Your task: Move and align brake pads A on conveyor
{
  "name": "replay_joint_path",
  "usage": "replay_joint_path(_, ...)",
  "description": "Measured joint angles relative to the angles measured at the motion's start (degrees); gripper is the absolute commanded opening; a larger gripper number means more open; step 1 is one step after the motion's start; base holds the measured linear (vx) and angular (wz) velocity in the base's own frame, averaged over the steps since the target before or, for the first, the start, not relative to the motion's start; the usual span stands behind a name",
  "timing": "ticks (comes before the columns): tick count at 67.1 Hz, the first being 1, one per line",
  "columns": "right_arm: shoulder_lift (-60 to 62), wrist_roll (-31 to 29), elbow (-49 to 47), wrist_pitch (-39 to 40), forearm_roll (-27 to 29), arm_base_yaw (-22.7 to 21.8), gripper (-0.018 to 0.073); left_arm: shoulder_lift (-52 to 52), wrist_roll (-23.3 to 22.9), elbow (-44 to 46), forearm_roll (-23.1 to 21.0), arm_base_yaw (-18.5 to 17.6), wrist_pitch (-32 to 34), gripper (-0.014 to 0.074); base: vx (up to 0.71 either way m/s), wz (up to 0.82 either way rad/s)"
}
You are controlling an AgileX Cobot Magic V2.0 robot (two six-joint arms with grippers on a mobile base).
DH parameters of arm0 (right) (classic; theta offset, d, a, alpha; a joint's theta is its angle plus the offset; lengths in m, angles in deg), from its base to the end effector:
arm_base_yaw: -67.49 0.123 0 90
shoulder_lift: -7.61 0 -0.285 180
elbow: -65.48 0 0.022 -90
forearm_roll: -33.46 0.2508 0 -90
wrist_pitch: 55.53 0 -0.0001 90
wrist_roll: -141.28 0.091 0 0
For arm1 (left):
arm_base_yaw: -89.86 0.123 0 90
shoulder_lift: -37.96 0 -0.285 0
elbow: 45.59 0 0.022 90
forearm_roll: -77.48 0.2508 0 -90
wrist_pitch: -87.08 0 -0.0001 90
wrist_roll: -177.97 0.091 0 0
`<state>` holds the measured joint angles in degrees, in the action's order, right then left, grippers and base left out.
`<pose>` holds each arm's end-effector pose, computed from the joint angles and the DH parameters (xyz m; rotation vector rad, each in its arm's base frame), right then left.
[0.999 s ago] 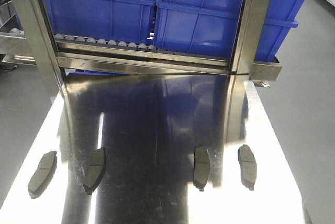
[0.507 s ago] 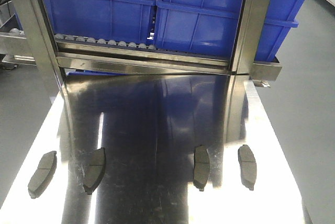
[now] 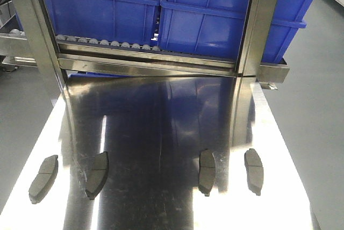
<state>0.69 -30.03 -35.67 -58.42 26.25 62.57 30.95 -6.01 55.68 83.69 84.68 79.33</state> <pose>0.0563 -0.0054 0.1998 0.0915 1.5445 -0.0523 0.0563 -0.0038 0.1928 0.0934 1.6283 -0.0284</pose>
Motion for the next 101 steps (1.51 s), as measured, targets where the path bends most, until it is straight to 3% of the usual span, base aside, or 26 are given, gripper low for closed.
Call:
replay_joint_path(30,0.0,0.0,0.0,0.0,0.0,0.0,-0.0012,0.0,0.0,0.0,0.0,0.0,0.9,-0.0006,0.00,0.00)
replay_joint_path(39,0.0,0.0,0.0,0.0,0.0,0.0,-0.0012,0.0,0.0,0.0,0.0,0.0,7.1,-0.0006,0.00,0.00)
replay_joint_path(51,0.0,0.0,0.0,0.0,0.0,0.0,-0.0012,0.0,0.0,0.1,0.0,0.0,20.6,-0.0006,0.00,0.00)
replay_joint_path(64,0.0,0.0,0.0,0.0,0.0,0.0,-0.0012,-0.6,0.0,6.5,0.0,0.0,22.0,-0.0006,0.00,0.00)
replay_joint_path(80,0.0,0.0,0.0,0.0,0.0,0.0,-0.0012,-14.0,0.0,20.1,0.0,0.0,12.6,-0.0006,0.00,0.00)
replay_joint_path(101,0.0,0.0,0.0,0.1,0.0,0.0,-0.0012,-34.7,0.0,33.2,0.0,0.0,-10.2,-0.0006,0.00,0.00)
